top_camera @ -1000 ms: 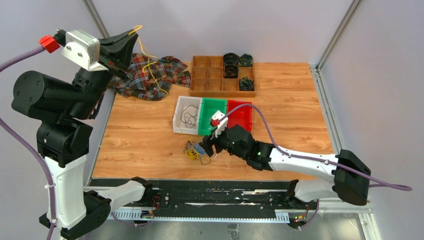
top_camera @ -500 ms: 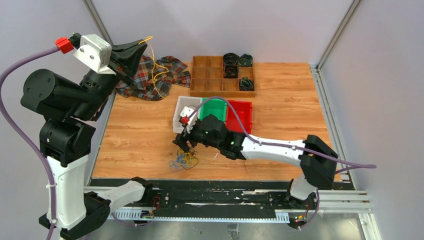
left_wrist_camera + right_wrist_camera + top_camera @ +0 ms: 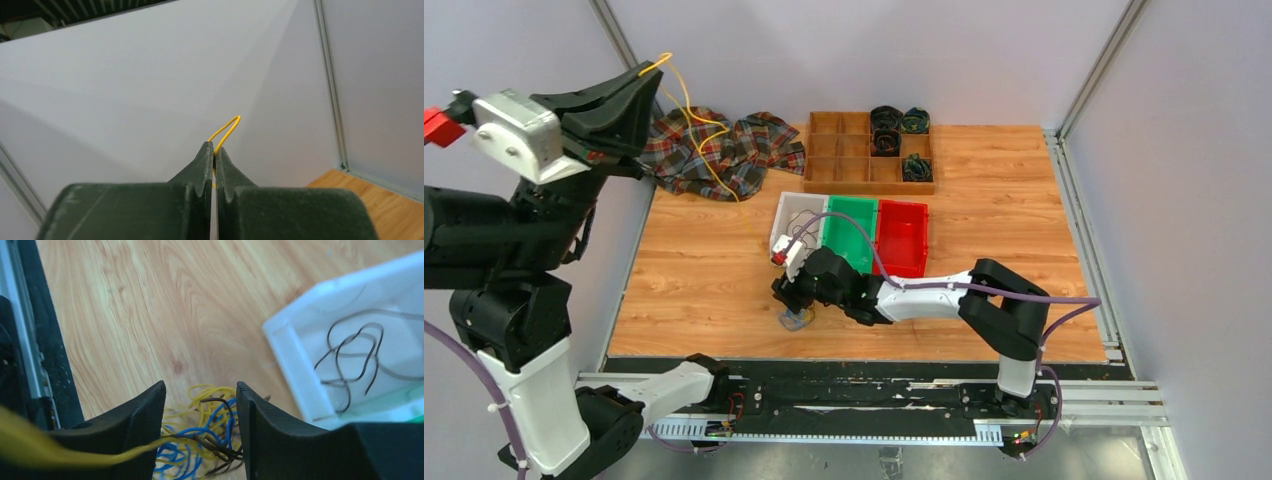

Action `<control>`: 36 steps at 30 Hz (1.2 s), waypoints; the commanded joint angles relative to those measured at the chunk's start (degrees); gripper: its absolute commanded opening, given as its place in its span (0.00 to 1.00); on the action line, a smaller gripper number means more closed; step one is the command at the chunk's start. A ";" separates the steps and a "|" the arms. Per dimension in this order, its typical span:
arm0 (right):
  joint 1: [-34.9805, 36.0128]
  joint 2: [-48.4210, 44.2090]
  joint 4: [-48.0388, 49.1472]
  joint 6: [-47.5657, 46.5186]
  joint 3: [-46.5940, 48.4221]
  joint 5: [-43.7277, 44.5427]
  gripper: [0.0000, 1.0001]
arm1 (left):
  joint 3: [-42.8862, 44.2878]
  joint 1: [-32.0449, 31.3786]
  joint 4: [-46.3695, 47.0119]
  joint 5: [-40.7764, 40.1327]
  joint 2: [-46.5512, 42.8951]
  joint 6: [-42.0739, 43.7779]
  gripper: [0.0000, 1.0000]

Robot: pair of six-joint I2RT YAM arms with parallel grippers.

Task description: Untangle the cables

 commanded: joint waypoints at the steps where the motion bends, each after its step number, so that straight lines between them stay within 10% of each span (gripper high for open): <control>1: 0.47 0.92 6.65 3.87 -5.18 2.43 0.53 | 1.80 -0.20 5.42 -3.96 -0.78 2.83 0.00; 20: 0.73 -2.99 16.32 10.61 -19.80 2.53 0.59 | -0.40 -0.19 40.79 -25.51 -0.69 9.09 0.01; 36: 1.18 -19.17 11.20 7.45 -21.16 3.47 0.68 | -16.84 -0.17 22.46 -5.41 -6.60 3.70 0.00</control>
